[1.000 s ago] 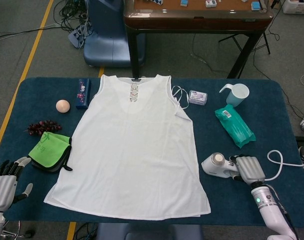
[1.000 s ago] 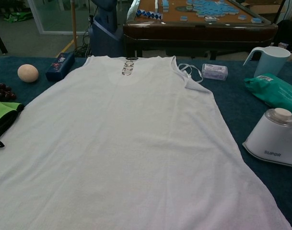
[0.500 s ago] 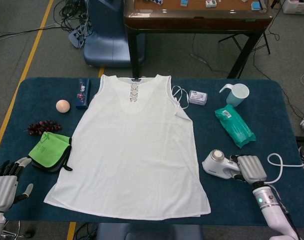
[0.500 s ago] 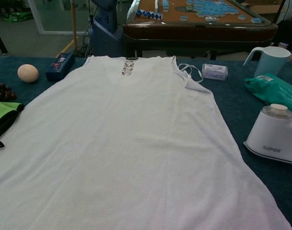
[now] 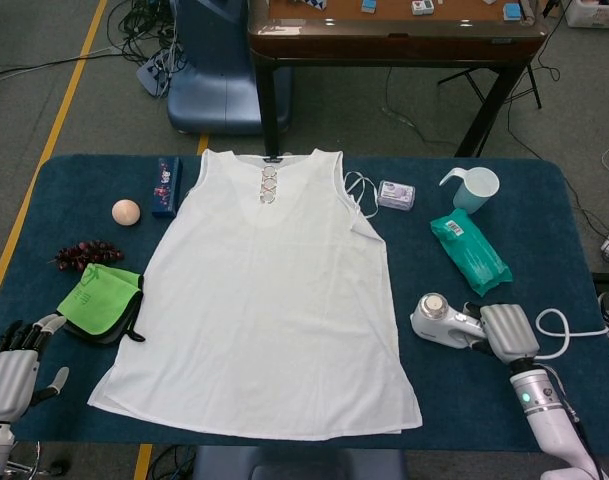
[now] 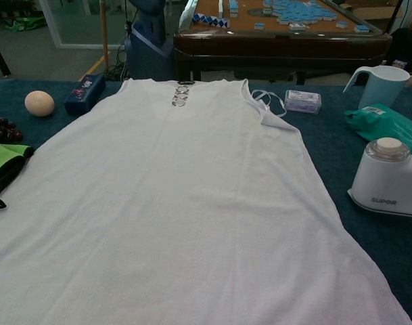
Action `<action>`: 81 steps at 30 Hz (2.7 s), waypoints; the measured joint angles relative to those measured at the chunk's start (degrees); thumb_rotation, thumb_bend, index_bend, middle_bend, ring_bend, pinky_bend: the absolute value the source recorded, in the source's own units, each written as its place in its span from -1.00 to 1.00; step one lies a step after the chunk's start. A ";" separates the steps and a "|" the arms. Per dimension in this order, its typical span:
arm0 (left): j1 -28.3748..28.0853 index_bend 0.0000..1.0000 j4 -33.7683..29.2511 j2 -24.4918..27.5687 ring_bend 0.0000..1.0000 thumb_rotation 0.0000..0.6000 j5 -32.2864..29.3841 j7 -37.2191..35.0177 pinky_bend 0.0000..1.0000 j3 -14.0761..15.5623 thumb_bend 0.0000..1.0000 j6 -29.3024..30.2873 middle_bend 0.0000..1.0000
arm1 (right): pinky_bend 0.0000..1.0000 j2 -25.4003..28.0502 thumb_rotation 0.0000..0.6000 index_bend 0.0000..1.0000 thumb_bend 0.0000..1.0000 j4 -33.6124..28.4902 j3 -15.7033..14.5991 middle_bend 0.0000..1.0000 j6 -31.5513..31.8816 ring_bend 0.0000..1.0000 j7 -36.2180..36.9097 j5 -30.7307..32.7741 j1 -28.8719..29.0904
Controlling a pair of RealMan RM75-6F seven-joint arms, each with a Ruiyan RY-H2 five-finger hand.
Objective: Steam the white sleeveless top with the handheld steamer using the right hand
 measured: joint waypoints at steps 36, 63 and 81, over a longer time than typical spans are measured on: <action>-11.07 -0.66 -4.50 4.96 -0.70 1.00 9.17 -3.38 -0.89 0.87 -0.41 -13.06 -0.72 | 0.62 1.45 1.00 0.76 0.14 -0.36 -0.46 0.89 3.21 0.76 18.92 -13.18 6.16; -30.99 -0.90 -1.65 -5.18 -0.97 -0.05 11.68 -2.88 -1.00 4.16 -0.57 -41.03 -1.00 | 0.62 -3.89 1.00 0.77 0.14 -2.93 3.84 0.89 -9.41 0.76 11.11 -11.63 20.27; -34.20 -0.90 -0.36 -8.78 -0.97 -0.12 7.64 0.61 -1.00 5.86 -0.57 -43.76 -1.00 | 0.62 -14.14 1.00 0.77 0.14 10.77 2.41 0.89 -10.68 0.76 12.52 -14.07 25.96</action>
